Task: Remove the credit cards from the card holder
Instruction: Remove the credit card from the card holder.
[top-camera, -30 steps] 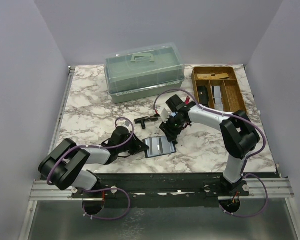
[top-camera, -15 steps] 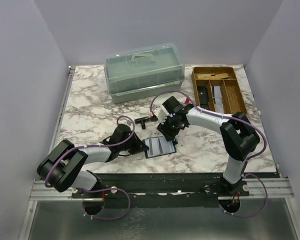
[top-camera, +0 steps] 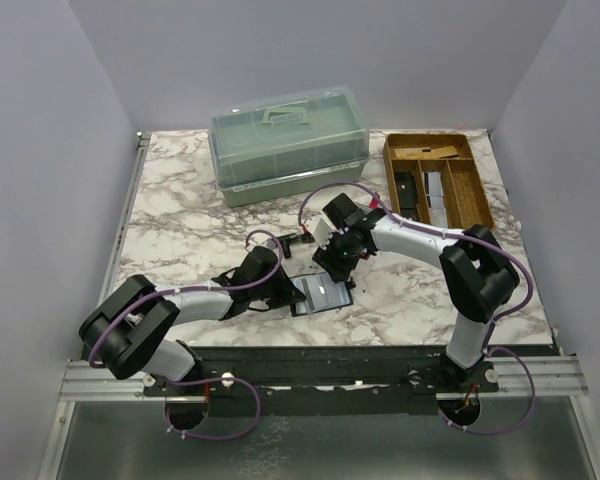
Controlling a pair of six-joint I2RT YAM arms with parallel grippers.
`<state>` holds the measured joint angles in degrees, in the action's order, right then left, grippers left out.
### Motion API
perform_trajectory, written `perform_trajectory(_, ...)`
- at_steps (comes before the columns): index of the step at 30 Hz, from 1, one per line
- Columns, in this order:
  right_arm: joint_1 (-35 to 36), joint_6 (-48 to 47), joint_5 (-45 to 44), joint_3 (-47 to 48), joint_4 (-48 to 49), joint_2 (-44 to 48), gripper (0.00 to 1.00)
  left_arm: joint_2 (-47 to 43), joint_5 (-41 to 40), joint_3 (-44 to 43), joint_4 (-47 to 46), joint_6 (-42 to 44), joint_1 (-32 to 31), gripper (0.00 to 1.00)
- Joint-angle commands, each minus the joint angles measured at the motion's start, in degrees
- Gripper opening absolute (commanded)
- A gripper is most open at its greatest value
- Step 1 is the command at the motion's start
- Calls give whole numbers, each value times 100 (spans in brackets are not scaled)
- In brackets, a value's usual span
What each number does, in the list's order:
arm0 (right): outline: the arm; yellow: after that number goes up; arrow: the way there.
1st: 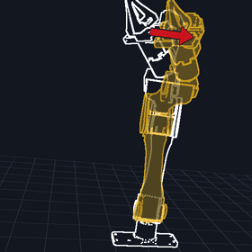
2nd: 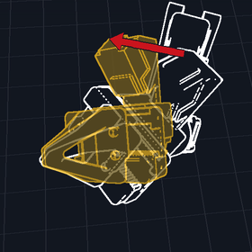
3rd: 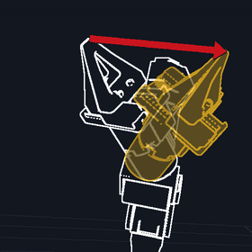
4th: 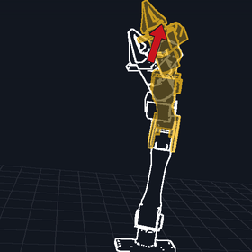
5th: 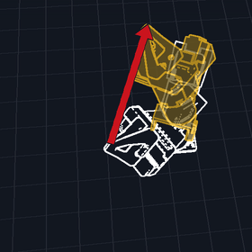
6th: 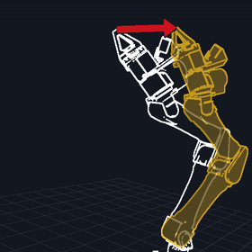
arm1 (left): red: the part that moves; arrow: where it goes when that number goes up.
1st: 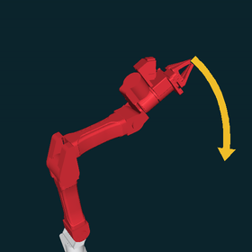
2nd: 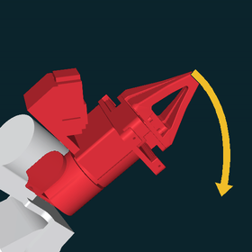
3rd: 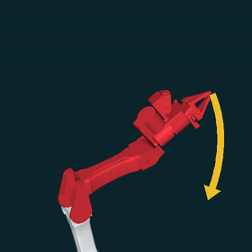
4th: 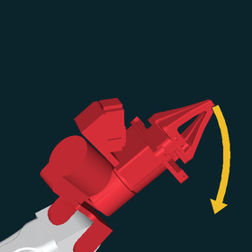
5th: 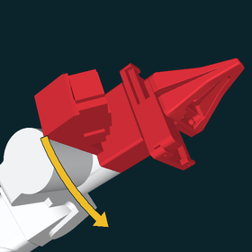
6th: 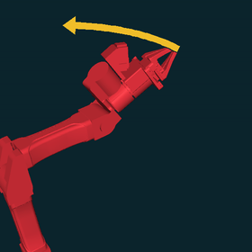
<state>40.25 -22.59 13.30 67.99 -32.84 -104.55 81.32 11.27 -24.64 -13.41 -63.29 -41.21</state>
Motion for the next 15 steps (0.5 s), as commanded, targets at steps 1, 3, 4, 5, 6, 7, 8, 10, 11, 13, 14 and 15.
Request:
perform_trajectory(1,162,-22,-40,-155,96,-295,57,74,-446,-31,292,-35,-133,0)
perform_trajectory(3,153,-23,-104,-145,108,-214,60,96,-450,-34,304,-17,-140,0)
perform_trajectory(4,144,-27,-89,-145,117,-170,62,119,-450,-32,294,-24,-134,0)
perform_trajectory(5,130,-25,-47,-138,109,-129,62,142,-450,-38,295,-26,-133,0)
perform_trajectory(6,108,-21,6,-125,91,-93,63,160,-457,-47,295,-26,-138,0)
perform_trajectory(7,95,-26,55,-113,75,-70,63,182,-473,-53,295,-23,-135,0)
perform_trajectory(8,80,-23,123,-110,64,-59,63,187,-490,-63,293,-18,-140,0)
perform_trajectory(10,72,-21,191,-97,35,-56,63,199,-542,-99,295,-9,-133,0)
perform_trajectory(11,64,-22,210,-74,18,-38,63,202,-566,-114,291,-1,-135,0)
perform_trajectory(13,-9,-12,230,-43,6,97,63,240,-601,-130,303,11,-140,0)
perform_trajectory(14,-86,2,313,-28,8,229,63,274,-612,-130,304,17,-134,0)
perform_trajectory(15,-198,15,544,-23,6,365,63,325,-627,-122,299,22,-133,0)
